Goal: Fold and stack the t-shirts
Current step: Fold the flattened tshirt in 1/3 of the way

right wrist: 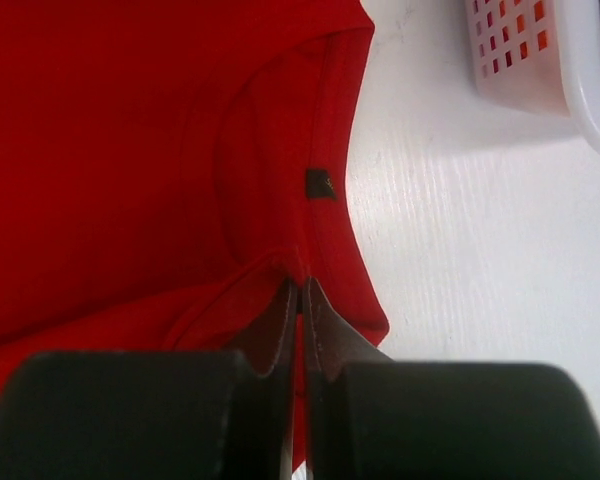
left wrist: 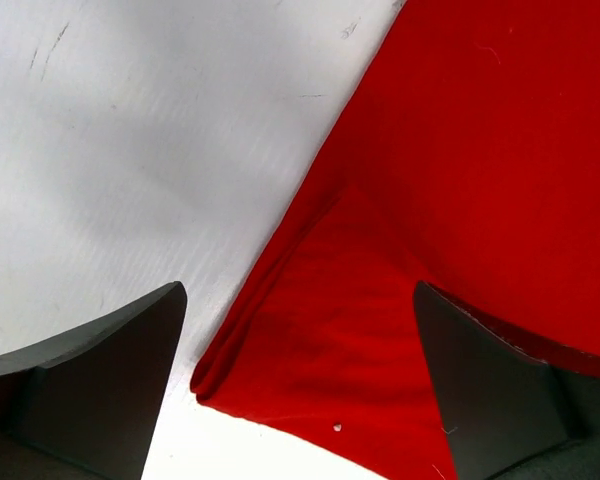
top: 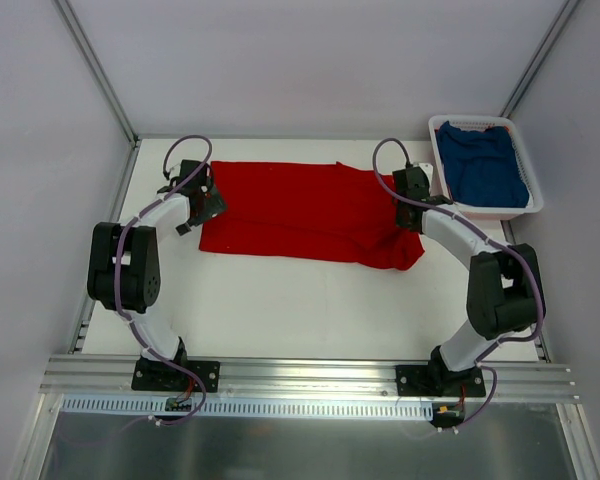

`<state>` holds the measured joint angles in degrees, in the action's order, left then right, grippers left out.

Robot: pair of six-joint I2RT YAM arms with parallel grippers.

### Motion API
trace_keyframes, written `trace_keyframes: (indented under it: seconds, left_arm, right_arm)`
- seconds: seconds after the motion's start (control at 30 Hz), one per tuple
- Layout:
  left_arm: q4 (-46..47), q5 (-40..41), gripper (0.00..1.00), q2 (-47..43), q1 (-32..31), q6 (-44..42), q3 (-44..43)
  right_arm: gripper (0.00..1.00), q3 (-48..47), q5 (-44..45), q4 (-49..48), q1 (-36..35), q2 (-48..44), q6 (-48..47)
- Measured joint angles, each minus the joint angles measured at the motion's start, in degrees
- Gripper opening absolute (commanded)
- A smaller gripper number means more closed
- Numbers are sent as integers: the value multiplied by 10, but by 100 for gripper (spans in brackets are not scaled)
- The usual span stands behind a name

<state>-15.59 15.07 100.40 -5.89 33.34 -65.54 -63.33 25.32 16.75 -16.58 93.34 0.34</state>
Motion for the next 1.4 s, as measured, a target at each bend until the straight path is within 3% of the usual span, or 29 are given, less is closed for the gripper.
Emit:
trace_keyframes:
  seconds: [0.5,0.57,0.6,0.7,0.77,1.07,1.4]
  left_arm:
    - [2,-5,99,-50,-2,1,31]
    - [2,-8,99,-60,-5,1,39]
    - [2,-11,99,-64,-6,2,44]
    - [2,-12,99,-76,-13,2,54]
    - [2,-14,99,-88,-17,2,62]
    - [2,-16,99,-141,-36,3,96]
    - [-1,-19,99,-188,-50,5,140]
  right_arm:
    - [0,-36,-10,-5,7,38,-11]
    - [12,-51,-12,-1,10,53,-11]
    - [27,-60,-12,2,11,63,-11]
    - [44,-82,-11,10,13,85,-13]
    - [50,-88,-11,15,14,88,-14]
    - [45,-88,-10,45,-1,42,-17]
    - [39,-73,-8,56,-119,-26,0]
